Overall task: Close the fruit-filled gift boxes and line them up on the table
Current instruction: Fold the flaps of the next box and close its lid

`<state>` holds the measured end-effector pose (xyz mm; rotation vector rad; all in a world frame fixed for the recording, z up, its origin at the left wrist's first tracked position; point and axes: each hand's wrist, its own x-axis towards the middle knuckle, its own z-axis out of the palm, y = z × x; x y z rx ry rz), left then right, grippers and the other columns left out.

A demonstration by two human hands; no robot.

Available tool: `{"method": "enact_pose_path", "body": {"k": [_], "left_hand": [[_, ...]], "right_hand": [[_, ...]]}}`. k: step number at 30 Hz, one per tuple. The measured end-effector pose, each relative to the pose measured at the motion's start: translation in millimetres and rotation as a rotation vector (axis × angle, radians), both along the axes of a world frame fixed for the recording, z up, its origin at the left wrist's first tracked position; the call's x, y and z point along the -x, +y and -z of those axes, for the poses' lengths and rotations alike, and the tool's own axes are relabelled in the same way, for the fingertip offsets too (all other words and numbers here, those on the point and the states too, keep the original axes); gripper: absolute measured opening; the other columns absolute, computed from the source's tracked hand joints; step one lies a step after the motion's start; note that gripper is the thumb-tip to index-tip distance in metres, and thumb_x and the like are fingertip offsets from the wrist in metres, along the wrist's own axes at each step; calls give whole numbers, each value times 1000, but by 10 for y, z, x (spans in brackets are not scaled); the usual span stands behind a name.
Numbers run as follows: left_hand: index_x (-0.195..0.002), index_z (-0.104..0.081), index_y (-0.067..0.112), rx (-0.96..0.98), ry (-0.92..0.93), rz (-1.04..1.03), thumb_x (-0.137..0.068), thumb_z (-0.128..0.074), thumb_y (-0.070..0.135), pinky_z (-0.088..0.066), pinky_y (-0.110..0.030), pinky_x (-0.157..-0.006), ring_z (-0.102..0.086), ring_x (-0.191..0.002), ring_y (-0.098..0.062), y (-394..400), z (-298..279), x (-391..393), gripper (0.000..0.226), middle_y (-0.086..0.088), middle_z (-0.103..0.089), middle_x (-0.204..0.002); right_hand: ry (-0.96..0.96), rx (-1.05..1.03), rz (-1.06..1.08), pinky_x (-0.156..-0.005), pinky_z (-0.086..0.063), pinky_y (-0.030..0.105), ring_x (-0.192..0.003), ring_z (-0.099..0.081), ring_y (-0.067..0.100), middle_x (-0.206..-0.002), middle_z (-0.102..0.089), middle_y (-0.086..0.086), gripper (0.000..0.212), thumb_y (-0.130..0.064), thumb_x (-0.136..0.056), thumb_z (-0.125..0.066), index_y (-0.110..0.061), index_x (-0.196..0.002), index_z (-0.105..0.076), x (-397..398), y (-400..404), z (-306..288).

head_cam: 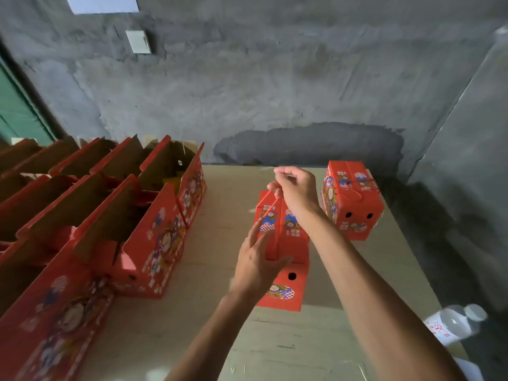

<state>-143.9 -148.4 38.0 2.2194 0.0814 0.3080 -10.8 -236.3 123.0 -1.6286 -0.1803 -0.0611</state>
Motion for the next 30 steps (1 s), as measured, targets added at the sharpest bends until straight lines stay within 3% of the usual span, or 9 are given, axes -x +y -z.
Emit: {"method": "enact_pose_path", "body": {"k": [6,11,17,26,30], "left_hand": [[-143,-57,27,60,-57,54,-77,-86,31,-44,-44,-110,-39,-144,-15,-196,217,-848,72,7,-30,-164],[-143,-58,22,15,-105,99,-71,-90,35,-46,-45,-109,-44,-141,-24,-354,434,-1577,80,0,-30,-165],[-143,-58,21,2,-85,120,-71,-91,35,-47,-46,-108,-40,-145,-21,-522,640,-2385,80,3,-26,-167],[-152,-44,24,-13,-37,64,-74,-85,38,-34,-42,-119,-26,-149,-21,-935,1064,-3089,89,5,-22,-168],[-144,-51,20,5,-37,35,-70,-86,40,-33,-42,-118,-30,-146,-24,-1009,1167,-3252,84,0,-28,-166]], "right_hand": [[16,65,34,-54,-50,29,-48,-58,14,-64,-73,4,19,-9,-102,-59,-21,-90,-68,-785,-242,131],[-8,126,15,-56,-49,32,-49,-57,18,-62,-72,2,13,-9,-102,-59,-16,-95,-68,-1445,-451,207],[-20,198,41,-55,-50,26,-46,-57,11,-68,-72,5,12,-6,-103,-55,-8,-104,-67,-2082,-686,322],[3,230,77,-53,-49,23,-47,-57,13,-71,-71,9,13,-4,-104,-53,-7,-102,-65,-2552,-939,667],[-1,286,82,-62,-56,28,-58,-65,17,-79,-75,12,15,-6,-104,-54,-5,-106,-68,-2649,-985,802]]}}
